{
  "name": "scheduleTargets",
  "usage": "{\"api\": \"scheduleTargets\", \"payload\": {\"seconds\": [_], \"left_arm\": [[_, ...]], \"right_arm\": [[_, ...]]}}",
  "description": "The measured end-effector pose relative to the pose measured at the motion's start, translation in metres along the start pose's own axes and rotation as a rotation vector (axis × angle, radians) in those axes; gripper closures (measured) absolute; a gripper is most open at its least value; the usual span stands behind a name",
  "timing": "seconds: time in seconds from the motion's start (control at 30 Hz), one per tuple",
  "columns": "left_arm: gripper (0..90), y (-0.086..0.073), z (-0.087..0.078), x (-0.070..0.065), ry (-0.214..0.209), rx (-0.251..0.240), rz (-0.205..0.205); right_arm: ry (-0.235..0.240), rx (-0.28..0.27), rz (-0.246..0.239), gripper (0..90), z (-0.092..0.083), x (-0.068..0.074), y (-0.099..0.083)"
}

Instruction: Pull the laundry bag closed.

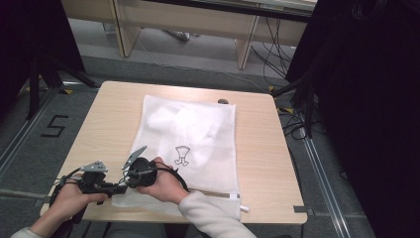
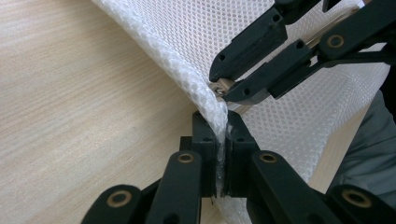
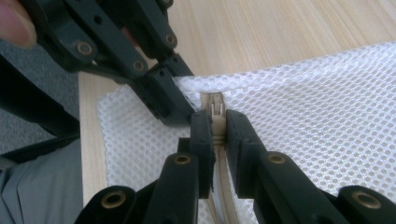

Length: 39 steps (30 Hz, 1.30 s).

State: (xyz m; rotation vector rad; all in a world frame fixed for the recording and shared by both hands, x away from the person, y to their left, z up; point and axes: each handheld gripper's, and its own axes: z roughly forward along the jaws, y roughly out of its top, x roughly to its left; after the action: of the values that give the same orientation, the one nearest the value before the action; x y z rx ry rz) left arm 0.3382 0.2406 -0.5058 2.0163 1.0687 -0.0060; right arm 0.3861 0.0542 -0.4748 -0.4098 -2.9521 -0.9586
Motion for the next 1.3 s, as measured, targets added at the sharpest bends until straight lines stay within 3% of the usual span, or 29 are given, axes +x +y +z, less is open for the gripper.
{"api": "scheduleTargets", "payload": {"seconds": [0.07,0.23,0.97,1.1,1.3], "left_arm": [[84.8,0.000,-0.001,0.000,0.007,-0.006,0.002],[84.9,0.000,-0.002,0.000,0.012,-0.005,0.004],[84.8,0.000,-0.005,0.000,0.017,-0.028,0.000],[84.8,0.000,-0.004,-0.001,0.014,-0.067,0.001],[84.9,0.001,-0.007,0.000,0.002,-0.053,0.011]], "right_arm": [[-0.011,0.003,-0.018,82.4,-0.001,-0.001,0.000],[-0.005,0.036,0.004,82.5,0.000,-0.001,-0.004],[-0.001,0.053,0.024,82.4,-0.002,-0.002,-0.011],[0.002,0.051,0.028,82.4,-0.004,-0.002,-0.011],[-0.003,0.055,0.017,82.4,-0.005,-0.003,-0.013]]}}
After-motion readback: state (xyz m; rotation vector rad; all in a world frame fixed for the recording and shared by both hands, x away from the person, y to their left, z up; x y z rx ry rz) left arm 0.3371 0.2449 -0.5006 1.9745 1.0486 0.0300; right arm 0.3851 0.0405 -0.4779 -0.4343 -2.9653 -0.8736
